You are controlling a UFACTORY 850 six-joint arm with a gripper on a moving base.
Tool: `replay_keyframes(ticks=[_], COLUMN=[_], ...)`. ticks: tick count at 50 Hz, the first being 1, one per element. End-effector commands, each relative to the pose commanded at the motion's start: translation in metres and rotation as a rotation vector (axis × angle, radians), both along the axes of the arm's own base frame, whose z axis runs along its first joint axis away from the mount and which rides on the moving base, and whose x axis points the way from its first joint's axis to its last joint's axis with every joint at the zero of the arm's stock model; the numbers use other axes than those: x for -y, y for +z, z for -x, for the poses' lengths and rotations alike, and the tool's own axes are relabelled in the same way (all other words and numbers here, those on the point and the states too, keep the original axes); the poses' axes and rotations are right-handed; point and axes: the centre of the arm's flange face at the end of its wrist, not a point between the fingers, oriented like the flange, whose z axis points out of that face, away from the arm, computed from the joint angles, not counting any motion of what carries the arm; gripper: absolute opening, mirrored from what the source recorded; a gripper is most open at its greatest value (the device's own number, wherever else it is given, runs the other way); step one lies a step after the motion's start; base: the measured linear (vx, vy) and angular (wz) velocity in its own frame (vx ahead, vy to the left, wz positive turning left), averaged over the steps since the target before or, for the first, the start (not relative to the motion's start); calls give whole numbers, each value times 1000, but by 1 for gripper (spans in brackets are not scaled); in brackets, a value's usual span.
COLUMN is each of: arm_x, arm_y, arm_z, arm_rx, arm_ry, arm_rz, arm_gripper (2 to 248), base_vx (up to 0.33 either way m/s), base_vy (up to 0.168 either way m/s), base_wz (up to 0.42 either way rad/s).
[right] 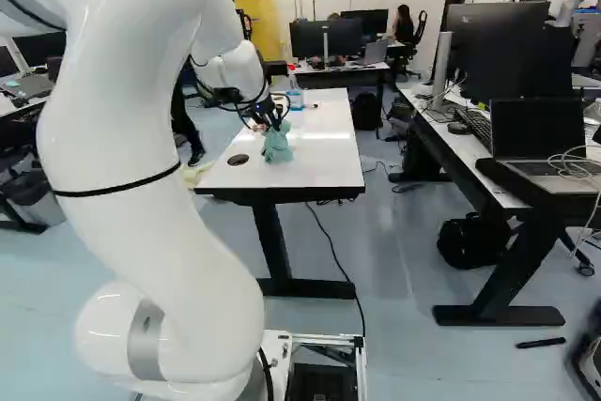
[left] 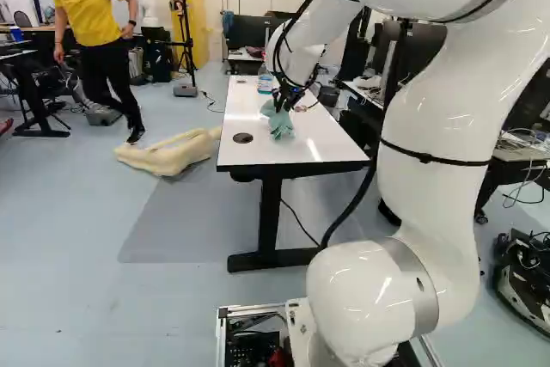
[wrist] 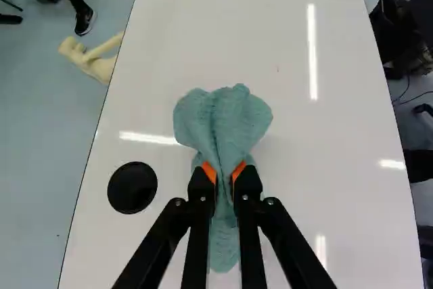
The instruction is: Clean the table with the green towel
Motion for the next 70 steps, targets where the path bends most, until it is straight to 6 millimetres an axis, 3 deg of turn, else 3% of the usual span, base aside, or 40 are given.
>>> replay_keyframes(ticks=[18,70], arm_x=[2,36], arm_y=[5,-3], arm_z=[-33,-130], arm_rx=[25,87], arm_ry=[-7,-62], arm_rz=[-1,-2], arm_gripper=[44,44], base_vx=[0,0], base_vy=[0,0], base_wz=[0,0])
